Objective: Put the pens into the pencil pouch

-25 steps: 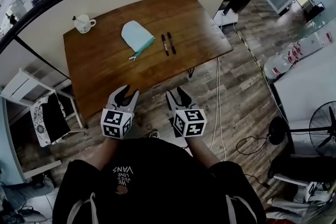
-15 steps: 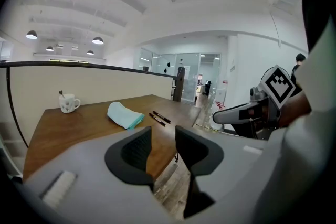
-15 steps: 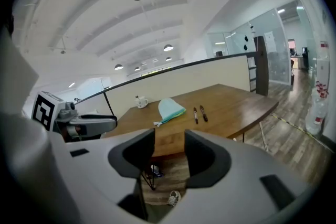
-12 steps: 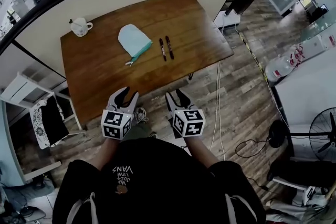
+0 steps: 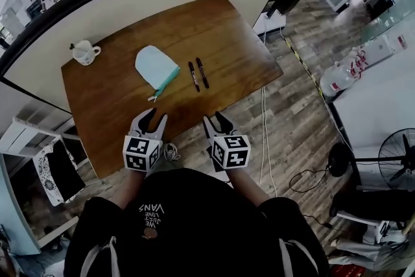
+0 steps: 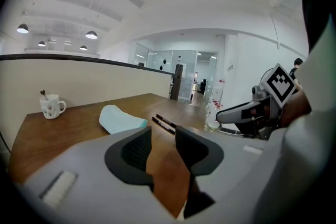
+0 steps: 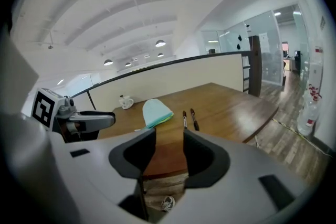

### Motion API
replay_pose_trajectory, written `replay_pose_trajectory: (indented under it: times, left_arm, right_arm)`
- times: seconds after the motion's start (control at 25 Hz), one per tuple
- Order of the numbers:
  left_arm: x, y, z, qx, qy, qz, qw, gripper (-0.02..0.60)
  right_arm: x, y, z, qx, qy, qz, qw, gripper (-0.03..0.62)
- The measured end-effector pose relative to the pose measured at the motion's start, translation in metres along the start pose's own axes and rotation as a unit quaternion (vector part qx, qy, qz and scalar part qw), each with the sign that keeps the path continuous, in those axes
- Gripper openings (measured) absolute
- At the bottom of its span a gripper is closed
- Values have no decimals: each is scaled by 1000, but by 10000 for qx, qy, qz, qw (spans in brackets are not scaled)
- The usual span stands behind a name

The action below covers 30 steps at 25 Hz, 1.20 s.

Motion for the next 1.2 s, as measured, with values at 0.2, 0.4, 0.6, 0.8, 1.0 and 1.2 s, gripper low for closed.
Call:
replay_pose_trajectory:
  times: [0.2,0.4,0.6,0.8,1.0,1.2]
  left_arm:
    - [-28,-5,-26,-104,171,-123,9997,127]
    - [-54,-8,-52,-172,349,-281,9988,127]
    - [-76,-5,-69,-194,462,-384,9980,129]
    - [-87,0,-71,-72,412,-483,9980,130]
    - [-99,4,-72,-31,194,-543,9983,130]
    - [-100,6,-63,25,-109,-670,9977,130]
  right_arm:
    - [-34,-9,7,-52,158,-89,9998,144]
    - [-66,-15,13,-130,358,-213,9990,144]
    - [-96,-23,23,64,479,-398,9980,144]
    - [-114,-29,37,239,469,-579,9969,144]
    - [-137,-24,50,427,317,-888,9946,144]
    - [-157,-20,58,537,119,-1261,9905,144]
Point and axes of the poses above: the fingertips, and each gripper's own axes: x backward along the fingers, z to its right, y out of its underside, the point moved 9 cm from there along x, backward along the fingers, and after that the axes turned 7 degrees about -y, right-handed, at the moved point
